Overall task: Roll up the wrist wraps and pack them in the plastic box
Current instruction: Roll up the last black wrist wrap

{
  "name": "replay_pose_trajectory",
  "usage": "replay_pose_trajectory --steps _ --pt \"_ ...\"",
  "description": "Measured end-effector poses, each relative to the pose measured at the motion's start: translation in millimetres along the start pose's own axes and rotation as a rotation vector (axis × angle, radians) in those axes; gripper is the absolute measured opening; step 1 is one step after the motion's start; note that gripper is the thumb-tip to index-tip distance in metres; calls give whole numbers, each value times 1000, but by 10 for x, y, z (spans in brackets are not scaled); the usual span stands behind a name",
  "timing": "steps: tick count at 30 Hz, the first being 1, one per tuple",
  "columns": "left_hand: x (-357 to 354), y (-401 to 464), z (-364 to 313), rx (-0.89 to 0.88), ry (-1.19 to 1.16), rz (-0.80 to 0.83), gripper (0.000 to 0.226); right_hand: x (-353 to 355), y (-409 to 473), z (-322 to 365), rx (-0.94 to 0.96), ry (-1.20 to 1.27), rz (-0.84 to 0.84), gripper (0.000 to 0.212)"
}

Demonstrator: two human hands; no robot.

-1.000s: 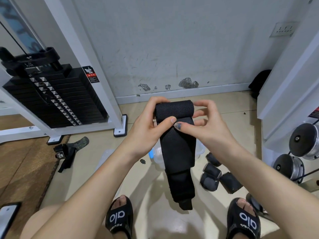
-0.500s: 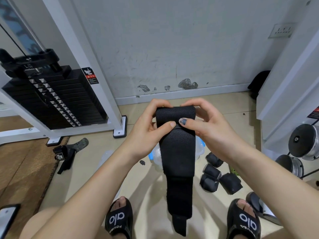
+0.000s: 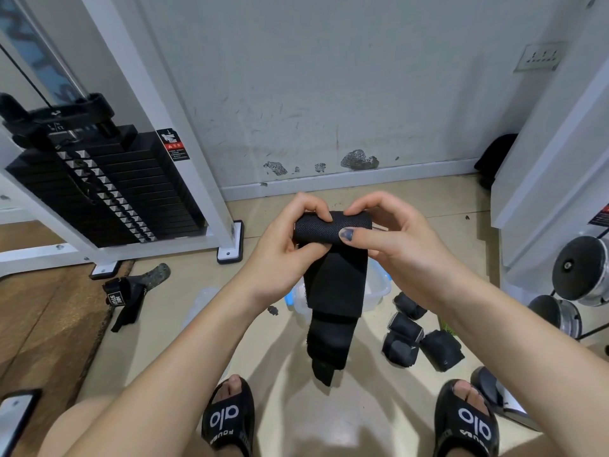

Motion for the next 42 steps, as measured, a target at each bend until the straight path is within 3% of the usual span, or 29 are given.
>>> replay_pose_trajectory --steps 4,7,12,18,22,25,35,39,42 --pt "25 -3 3 145 -73 69 34 12 -15 -2 16 30 -22 25" --pt "46 18 23 280 -115 20 26 -18 -30 -2 21 49 -4 27" --pt "81 21 43 248 36 -19 27 -26 -21 -37 65 -19 -45 31" --pt "89 -12 -24 192 -13 -17 30 33 -22 -1 -79 -122 34 62" --pt "66 -18 -48 181 -15 -49 35 17 -49 58 -147 -205 8 31" --pt "87 -1 -34 166 -24 -96 38 -10 -52 57 -129 -276 6 21" --pt "31 -3 51 197 46 -12 34 17 14 20 -42 -87 -28 25" --pt "12 4 68 303 -62 -56 48 48 24 5 -13 -41 5 29" --pt "16 21 71 335 -94 -68 44 28 19 -6 18 -60 19 31"
Point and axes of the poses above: each hand's wrist, its own y-axis towards the middle knuckle, its own x-axis out of the back of the hand, z = x × y, the point moved 2 cm from there along y, towards the middle knuckle, and after that the axes turned 6 degrees about -x, right-handed, at the moved point
